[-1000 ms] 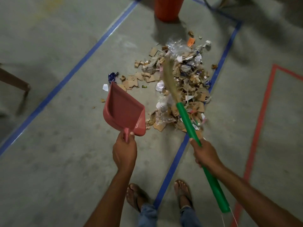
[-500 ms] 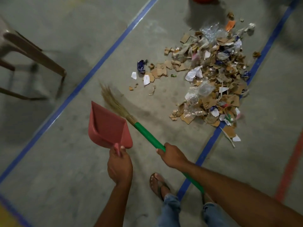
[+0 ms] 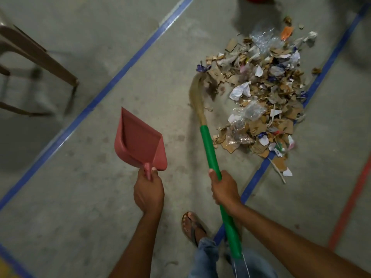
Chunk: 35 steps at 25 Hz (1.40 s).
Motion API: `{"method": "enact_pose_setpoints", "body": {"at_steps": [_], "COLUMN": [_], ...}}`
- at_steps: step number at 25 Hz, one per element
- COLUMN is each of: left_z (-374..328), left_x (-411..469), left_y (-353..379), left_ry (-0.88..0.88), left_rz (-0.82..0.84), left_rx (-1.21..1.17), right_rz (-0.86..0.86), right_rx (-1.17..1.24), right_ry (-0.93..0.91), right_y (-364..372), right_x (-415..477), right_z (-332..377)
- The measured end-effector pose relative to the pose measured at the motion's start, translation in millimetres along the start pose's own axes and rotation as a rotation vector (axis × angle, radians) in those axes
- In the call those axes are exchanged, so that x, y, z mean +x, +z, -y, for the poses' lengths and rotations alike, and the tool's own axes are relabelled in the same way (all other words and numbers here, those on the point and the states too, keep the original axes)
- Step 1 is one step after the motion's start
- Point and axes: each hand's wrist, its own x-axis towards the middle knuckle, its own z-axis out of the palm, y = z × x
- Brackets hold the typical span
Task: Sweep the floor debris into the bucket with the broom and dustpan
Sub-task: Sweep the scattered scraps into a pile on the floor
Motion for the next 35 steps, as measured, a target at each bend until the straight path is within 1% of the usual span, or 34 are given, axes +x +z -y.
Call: {"method": "enact_pose_setpoints", "body": {"at_steps": [3, 5, 8, 11, 14, 16, 18, 21, 22, 23, 26, 28, 30, 32, 33, 35], "left_z": [-17, -31, -62, -102, -144, -163, -169, -178, -197, -230, -237, -234, -226, -219, -214, -208], "left_x": [5, 15, 31, 44, 52, 46, 43, 44, 40, 35, 45, 44, 49, 62, 70, 85], "left_y": [-3, -2, 11, 40, 74, 87, 93, 99, 97, 92, 90, 86, 80, 67, 63, 56], "left_ry": [0.021, 0.020, 0.053, 0.113, 0.163, 0.198, 0.209, 0.210, 0.257, 0.314, 0.306, 0.302, 0.294, 0.286, 0.289, 0.298], "left_rz": [0.006, 0.008, 0.000, 0.028, 0.075, 0.107, 0.131, 0.146, 0.170, 0.197, 0.148, 0.134, 0.122, 0.133, 0.135, 0.153], "left_rx": [-0.017, -0.021, -0.032, 0.002, 0.013, 0.024, 0.048, 0.102, 0.085, 0.097, 0.102, 0.127, 0.115, 0.110, 0.122, 0.146], "right_rz": [0.041, 0.128, 0.162, 0.031, -0.153, -0.272, -0.286, -0.259, -0.299, -0.329, -0.243, -0.179, -0.127, -0.062, -0.026, -0.012], "right_rx": [-0.127, -0.108, -0.045, 0.033, 0.179, 0.144, 0.050, -0.008, 0.023, 0.081, 0.068, 0.079, 0.029, -0.065, -0.075, -0.104], "right_ry": [-0.046, -0.045, 0.090, 0.253, 0.328, 0.293, 0.199, 0.054, 0.046, 0.056, 0.017, 0.026, 0.035, 0.019, 0.015, 0.007], "right_y": [11, 21, 28, 4, -61, -108, -129, -124, -131, -145, -122, -101, -74, -45, -36, -21], "right_x": [-10, 15, 87, 179, 229, 227, 206, 166, 148, 125, 84, 70, 63, 73, 87, 126], "right_z": [-9, 17, 65, 81, 92, 91, 77, 55, 52, 63, 74, 77, 81, 100, 115, 148]}}
